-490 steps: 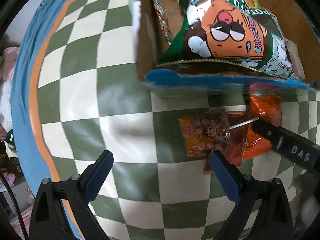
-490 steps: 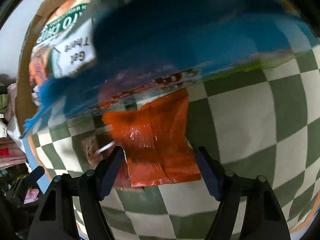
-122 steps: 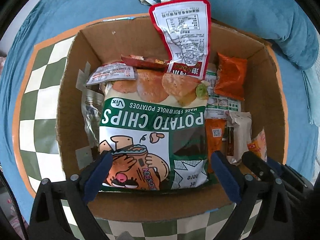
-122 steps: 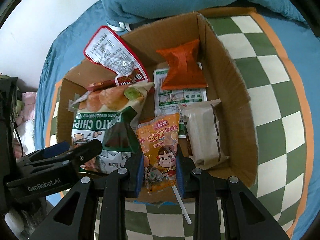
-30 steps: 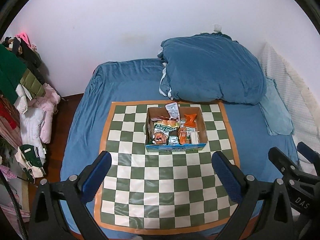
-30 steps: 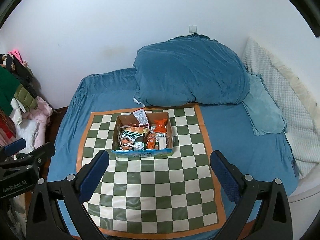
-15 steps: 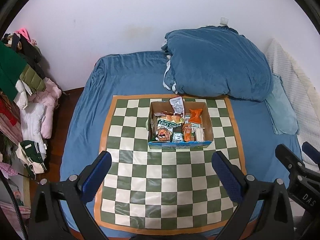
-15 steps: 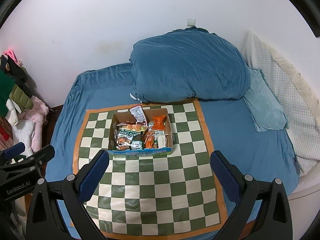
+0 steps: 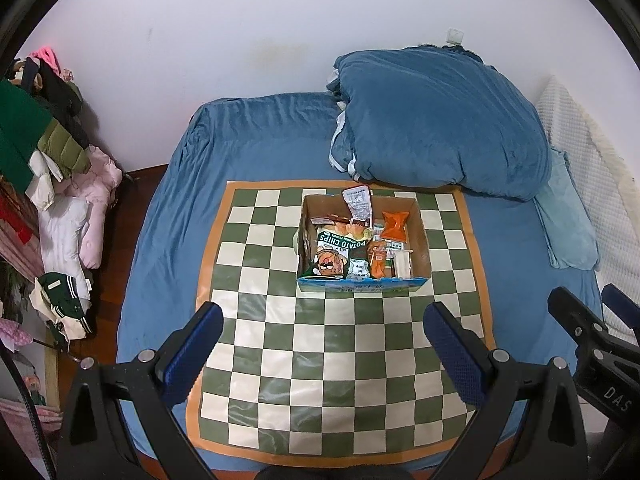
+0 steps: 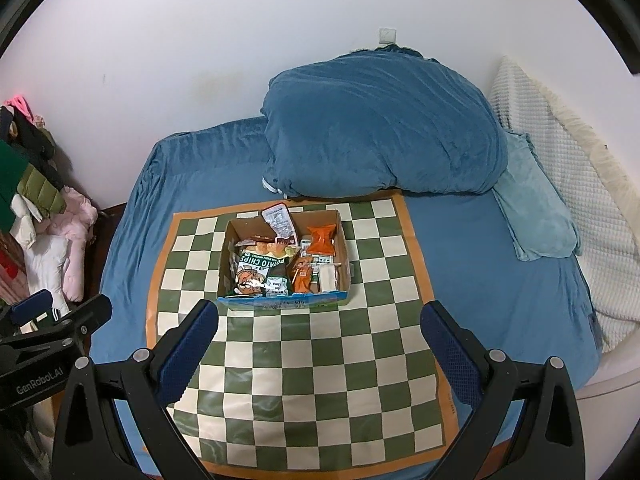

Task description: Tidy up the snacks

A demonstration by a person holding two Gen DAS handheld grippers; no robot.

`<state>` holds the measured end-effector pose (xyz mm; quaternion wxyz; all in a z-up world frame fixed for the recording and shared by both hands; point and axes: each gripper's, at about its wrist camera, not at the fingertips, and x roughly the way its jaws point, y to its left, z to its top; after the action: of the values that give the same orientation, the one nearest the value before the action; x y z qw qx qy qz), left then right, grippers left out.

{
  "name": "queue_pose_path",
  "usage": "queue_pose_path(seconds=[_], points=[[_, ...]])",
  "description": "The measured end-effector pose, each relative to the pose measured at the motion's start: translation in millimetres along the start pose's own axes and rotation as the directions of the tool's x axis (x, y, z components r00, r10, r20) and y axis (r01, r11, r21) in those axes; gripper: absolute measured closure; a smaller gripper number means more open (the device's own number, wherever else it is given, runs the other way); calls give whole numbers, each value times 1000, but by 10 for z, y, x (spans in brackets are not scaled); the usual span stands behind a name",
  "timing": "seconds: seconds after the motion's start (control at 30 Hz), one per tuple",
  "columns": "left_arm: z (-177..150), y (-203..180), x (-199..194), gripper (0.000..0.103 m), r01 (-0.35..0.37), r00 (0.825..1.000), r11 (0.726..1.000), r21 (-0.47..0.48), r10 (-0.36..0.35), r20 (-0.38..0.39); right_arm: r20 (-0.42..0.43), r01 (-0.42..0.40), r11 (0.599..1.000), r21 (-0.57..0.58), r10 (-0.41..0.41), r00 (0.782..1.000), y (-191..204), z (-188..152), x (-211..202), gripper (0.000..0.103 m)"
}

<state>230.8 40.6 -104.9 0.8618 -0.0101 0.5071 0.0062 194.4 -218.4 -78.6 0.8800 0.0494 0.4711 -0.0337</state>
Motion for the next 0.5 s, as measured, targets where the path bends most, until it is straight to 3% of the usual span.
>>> queue_pose_path(seconds=[0.5], points=[[-12,21,39,1,3,1000,1000,-2,-3,-2,-6,-1,1000,-7,1,1000,41,-9,35,0]])
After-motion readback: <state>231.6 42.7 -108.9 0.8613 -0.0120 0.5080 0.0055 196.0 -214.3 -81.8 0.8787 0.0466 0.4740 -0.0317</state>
